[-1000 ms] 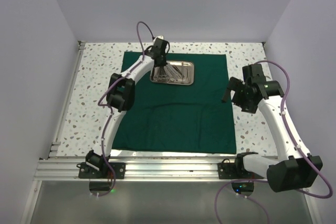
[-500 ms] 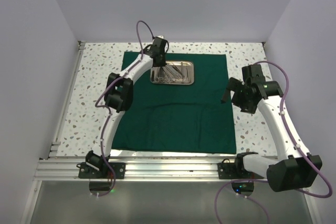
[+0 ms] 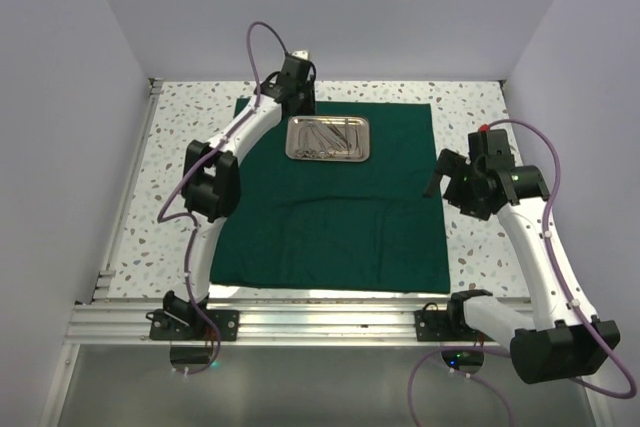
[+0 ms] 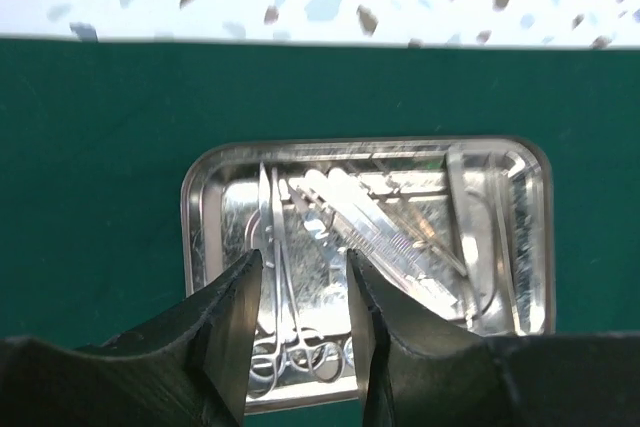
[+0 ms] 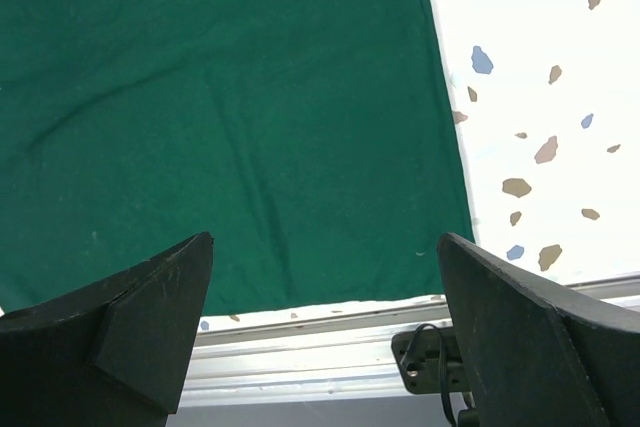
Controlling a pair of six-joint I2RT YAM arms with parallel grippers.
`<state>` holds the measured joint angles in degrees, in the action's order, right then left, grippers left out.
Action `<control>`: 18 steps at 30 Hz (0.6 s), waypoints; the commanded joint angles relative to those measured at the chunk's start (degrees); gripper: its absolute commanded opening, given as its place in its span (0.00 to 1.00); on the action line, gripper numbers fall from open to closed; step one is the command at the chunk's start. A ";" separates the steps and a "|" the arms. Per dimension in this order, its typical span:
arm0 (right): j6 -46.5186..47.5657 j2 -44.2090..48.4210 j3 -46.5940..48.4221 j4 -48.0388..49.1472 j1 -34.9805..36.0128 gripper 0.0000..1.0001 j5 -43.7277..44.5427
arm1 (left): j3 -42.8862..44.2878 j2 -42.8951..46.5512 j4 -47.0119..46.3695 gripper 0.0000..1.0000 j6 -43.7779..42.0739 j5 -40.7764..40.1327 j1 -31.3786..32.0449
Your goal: Open and lay out the surgical kit
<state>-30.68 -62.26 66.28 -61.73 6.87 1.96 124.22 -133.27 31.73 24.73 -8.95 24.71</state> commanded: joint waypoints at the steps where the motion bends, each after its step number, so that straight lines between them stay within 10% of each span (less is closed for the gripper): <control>1: 0.35 2.49 -0.71 -0.67 0.25 0.98 -1.17 | -3.90 -0.49 2.46 0.43 0.58 1.13 0.69; 18: 1.50 4.95 -2.30 -3.30 0.16 0.98 0.42 | -3.46 -8.58 5.28 0.35 1.55 -2.82 2.10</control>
<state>-30.52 -58.33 64.23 -63.88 6.87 2.04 119.04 -139.35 35.03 25.10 -10.04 26.94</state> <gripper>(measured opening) 0.985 0.363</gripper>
